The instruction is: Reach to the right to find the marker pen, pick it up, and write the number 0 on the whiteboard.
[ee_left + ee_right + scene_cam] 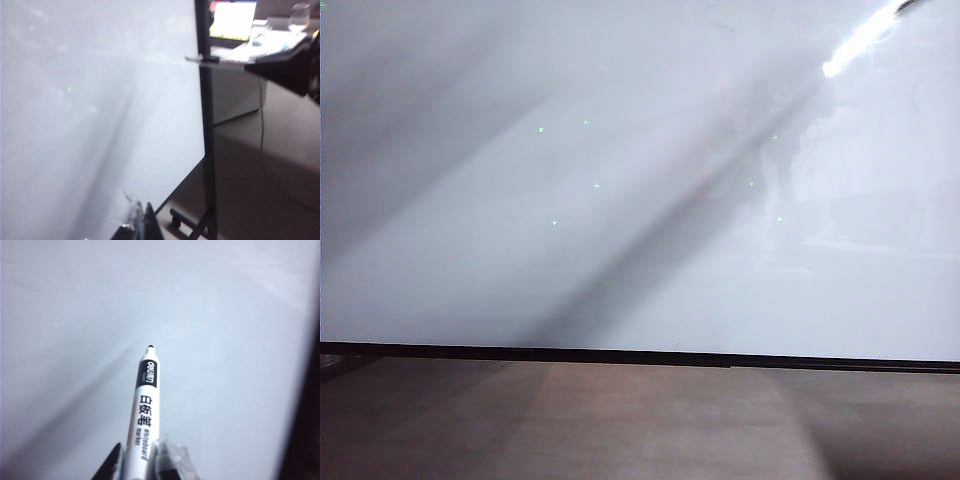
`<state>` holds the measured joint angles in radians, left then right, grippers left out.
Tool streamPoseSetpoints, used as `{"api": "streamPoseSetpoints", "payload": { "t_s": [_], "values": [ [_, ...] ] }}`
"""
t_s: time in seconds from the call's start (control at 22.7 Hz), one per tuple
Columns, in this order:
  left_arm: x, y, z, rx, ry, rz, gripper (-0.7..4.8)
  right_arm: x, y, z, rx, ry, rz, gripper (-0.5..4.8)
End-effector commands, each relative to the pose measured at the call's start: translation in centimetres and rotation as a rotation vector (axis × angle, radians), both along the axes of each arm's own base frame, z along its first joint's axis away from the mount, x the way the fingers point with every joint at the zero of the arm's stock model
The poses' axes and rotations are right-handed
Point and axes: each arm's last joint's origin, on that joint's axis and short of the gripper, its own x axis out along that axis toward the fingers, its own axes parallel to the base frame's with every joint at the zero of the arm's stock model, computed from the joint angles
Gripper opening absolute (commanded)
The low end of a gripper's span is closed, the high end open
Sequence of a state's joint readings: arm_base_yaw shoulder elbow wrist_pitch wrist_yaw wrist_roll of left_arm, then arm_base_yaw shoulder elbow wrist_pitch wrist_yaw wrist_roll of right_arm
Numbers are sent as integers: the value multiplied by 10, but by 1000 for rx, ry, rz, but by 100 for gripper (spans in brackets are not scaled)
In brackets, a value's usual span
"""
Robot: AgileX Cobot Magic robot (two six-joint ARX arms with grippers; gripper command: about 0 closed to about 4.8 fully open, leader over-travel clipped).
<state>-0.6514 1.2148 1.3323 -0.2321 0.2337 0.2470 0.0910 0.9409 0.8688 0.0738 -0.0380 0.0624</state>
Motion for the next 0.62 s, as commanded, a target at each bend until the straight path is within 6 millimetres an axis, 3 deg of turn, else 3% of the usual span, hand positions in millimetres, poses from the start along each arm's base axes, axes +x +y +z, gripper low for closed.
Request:
{"api": "streamPoseSetpoints", "payload": {
  "t_s": [0.04,0.18,0.4,0.62],
  "values": [
    [-4,3,5,-11,-22,7,-6,8,13,22,-6,-40,29,-3],
    [-5,4,12,-23,-37,8,-6,28,27,56,-39,-56,57,-2],
    [-7,6,22,-38,-61,37,-6,52,41,87,-108,-72,92,-2],
    [-3,3,21,-64,-22,39,-6,67,62,97,-145,-86,146,-2]
  ]
}}
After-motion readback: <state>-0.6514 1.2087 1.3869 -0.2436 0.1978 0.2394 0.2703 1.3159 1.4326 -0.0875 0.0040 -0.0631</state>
